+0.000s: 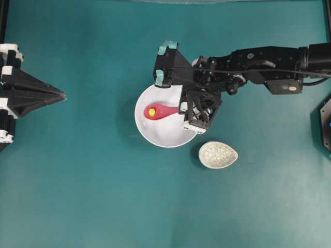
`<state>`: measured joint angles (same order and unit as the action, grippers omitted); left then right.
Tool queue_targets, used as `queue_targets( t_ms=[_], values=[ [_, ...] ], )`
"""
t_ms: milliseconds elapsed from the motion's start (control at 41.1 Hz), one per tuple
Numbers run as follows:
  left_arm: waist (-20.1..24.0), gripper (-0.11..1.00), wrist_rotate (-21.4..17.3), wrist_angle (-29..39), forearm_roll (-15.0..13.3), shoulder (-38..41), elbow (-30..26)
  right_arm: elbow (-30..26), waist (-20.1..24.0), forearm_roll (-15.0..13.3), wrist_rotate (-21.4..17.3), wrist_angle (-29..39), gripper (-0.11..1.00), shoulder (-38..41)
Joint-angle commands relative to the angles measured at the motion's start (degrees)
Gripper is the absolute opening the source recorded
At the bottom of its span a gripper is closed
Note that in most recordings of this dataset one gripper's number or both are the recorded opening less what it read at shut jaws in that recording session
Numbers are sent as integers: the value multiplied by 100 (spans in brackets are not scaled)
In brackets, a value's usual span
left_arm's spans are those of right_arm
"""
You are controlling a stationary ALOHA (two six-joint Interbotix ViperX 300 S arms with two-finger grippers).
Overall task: Scoop the yellow hexagonal prism block from the bowl with a spoon using the right arm.
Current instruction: 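Drag the spoon under the yellow hexagonal block to scoop it, then raise the spoon carrying the yellow block above the bowl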
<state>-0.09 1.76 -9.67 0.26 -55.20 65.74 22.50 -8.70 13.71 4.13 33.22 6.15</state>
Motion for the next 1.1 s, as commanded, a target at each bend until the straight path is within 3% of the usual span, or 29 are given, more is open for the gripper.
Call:
queue_targets(
  t_ms=[0, 828, 1072],
  values=[
    [-18, 3, 0, -18, 9, 18, -176, -70, 0, 26, -9, -53, 23, -141],
    [-18, 3, 0, 0, 0, 26, -176, 949, 0, 220, -18, -870, 23, -993],
    [-18, 3, 0, -9, 0, 18, -176, 1222, 9, 229, -237, -1099, 23, -1204]
  ],
)
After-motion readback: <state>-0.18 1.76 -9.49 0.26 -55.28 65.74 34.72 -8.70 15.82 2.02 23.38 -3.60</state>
